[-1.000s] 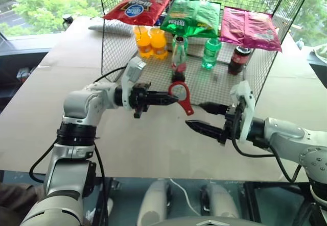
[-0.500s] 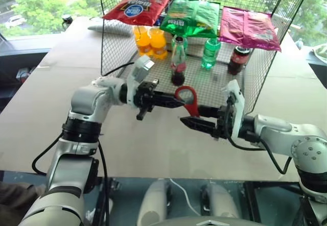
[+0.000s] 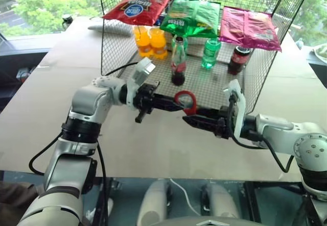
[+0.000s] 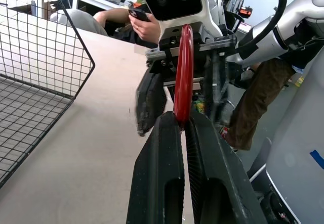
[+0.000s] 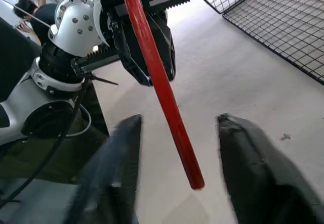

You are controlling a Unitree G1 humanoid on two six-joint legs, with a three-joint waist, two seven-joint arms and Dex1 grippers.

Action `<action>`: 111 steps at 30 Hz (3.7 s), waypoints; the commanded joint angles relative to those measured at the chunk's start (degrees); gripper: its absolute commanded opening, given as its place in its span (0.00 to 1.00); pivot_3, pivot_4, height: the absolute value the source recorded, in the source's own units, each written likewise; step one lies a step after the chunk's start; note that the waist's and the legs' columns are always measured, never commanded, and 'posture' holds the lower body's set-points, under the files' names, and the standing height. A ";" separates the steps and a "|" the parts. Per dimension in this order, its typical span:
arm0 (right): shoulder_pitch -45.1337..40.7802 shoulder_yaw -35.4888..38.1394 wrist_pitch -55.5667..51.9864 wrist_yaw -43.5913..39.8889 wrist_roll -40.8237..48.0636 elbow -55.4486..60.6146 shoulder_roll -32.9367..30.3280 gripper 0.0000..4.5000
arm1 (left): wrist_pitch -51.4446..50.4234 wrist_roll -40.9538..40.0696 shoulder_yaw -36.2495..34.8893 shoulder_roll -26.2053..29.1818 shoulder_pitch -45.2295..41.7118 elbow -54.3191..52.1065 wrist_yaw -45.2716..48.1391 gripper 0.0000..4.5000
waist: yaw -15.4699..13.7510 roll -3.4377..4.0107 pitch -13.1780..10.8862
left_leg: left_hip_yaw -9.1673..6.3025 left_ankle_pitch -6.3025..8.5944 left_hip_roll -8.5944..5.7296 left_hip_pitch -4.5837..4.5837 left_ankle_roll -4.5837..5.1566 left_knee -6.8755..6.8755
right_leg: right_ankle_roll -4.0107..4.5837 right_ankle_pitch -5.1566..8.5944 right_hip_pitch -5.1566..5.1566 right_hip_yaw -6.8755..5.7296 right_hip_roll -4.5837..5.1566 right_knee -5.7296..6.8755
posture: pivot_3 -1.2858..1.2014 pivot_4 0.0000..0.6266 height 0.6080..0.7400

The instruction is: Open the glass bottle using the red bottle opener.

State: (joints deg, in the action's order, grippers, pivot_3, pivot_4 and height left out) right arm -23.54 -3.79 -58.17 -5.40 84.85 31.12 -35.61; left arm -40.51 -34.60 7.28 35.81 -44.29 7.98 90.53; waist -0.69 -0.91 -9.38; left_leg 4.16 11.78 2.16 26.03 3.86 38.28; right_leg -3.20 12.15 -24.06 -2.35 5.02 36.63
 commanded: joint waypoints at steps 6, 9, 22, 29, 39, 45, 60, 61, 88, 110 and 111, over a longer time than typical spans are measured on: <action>-0.71 0.65 -0.68 -2.63 -0.09 1.39 -1.56 0.33 | 2.30 1.12 0.27 0.71 -1.39 0.18 1.94 0.00 | -0.02 0.00 0.00 | 0.00 0.00 0.00 0.04 0.00 -0.01 | 0.00 0.00 -0.03 0.00 0.00 -0.02 | 0.52 0.24 1.00; -0.76 0.36 -0.67 -2.71 -0.06 1.31 -1.38 0.33 | 2.53 1.04 0.45 0.71 -1.40 0.16 1.97 0.00 | -0.02 0.00 0.00 | 0.00 0.00 0.00 0.07 0.00 -0.02 | 0.00 0.00 -0.08 0.00 0.00 -0.03 | 0.52 0.24 1.00; -1.83 -0.75 -1.30 -1.82 -0.53 -0.40 0.41 0.01 | 3.37 0.85 1.39 0.26 -1.70 -0.04 1.97 0.00 | -0.01 0.00 0.00 | 0.00 0.00 -0.01 0.30 0.01 -0.01 | 0.00 0.00 -0.27 -0.01 -0.03 -0.02 | 0.52 0.24 1.00; -1.73 -0.68 -1.83 -1.16 -1.01 -0.18 1.19 0.01 | 3.53 1.09 1.20 -0.27 -1.80 0.33 1.91 0.00 | -0.03 0.00 0.00 | 0.01 0.00 -0.01 0.37 0.01 -0.01 | -0.01 0.00 -0.32 -0.01 -0.04 -0.02 | 0.52 0.24 1.00; -0.52 -0.18 -1.51 -1.24 -1.47 1.37 1.00 0.01 | 4.35 1.70 0.50 -1.22 -1.45 0.77 0.31 0.00 | -0.02 0.00 0.00 | 0.01 0.00 -0.01 0.37 0.01 0.00 | -0.01 0.00 -0.33 -0.01 -0.06 -0.02 | 0.52 0.24 1.00; -0.58 -0.01 -1.55 -1.87 -2.22 1.26 0.89 0.01 | 3.38 1.22 0.53 -1.40 -1.36 0.27 0.03 0.00 | -0.03 0.00 0.00 | 0.01 0.00 -0.01 0.37 0.01 0.00 | -0.01 0.00 -0.33 0.00 -0.06 -0.02 | 0.52 0.24 1.00; 4.87 2.82 2.51 1.07 -10.55 6.60 0.78 0.00 | 1.89 0.47 -10.77 1.95 6.53 -5.71 -15.88 0.87 | 0.10 0.01 -0.01 | 0.01 0.00 0.01 0.37 0.01 -0.01 | -0.02 0.00 -0.36 0.01 -0.08 0.00 | 0.52 0.24 1.00; 5.43 3.29 3.29 1.84 -12.23 7.47 0.78 0.00 | 2.46 1.65 -12.24 0.71 6.88 -5.72 -20.97 0.87 | -0.12 0.01 0.00 | 0.02 0.00 0.01 0.37 0.01 -0.01 | -0.03 0.00 -0.36 0.01 -0.07 0.00 | 0.52 0.24 1.00; 11.86 1.89 7.03 5.52 -45.31 17.67 2.98 0.00 | 22.72 20.71 -8.76 -15.45 -12.26 20.47 -51.52 1.00 | -0.11 -0.08 -0.02 | 0.05 -0.01 -0.06 0.37 0.01 0.04 | -0.30 -0.15 -0.30 0.00 -0.14 0.01 | 0.52 0.24 1.00; 12.40 3.67 4.46 4.11 -47.45 19.21 4.88 0.00 | 40.00 27.48 -8.10 -21.20 -25.28 52.82 -48.14 0.52 | -0.11 -0.12 -0.05 | 0.04 -0.01 -0.06 0.39 0.02 0.05 | -0.31 -0.15 -0.31 -0.01 -0.15 0.01 | 0.52 0.24 1.00; 12.49 3.75 4.38 4.09 -47.48 19.29 4.98 0.00 | 40.58 27.38 -8.23 -21.01 -25.05 52.44 -47.78 0.52 | -0.11 -0.12 -0.05 | 0.04 -0.01 -0.06 0.39 0.02 0.05 | -0.31 -0.15 -0.31 -0.01 -0.15 0.01 | 0.52 0.24 1.00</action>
State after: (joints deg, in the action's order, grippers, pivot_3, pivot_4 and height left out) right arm -11.17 -1.53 -53.73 -1.14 37.78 47.66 -30.85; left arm -1.70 -7.39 0.01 14.59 -67.63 61.17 42.19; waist -0.79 -1.04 -9.42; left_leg 4.21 11.78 2.10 26.42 3.88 38.32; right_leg -3.50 11.99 -24.37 -2.36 4.87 36.64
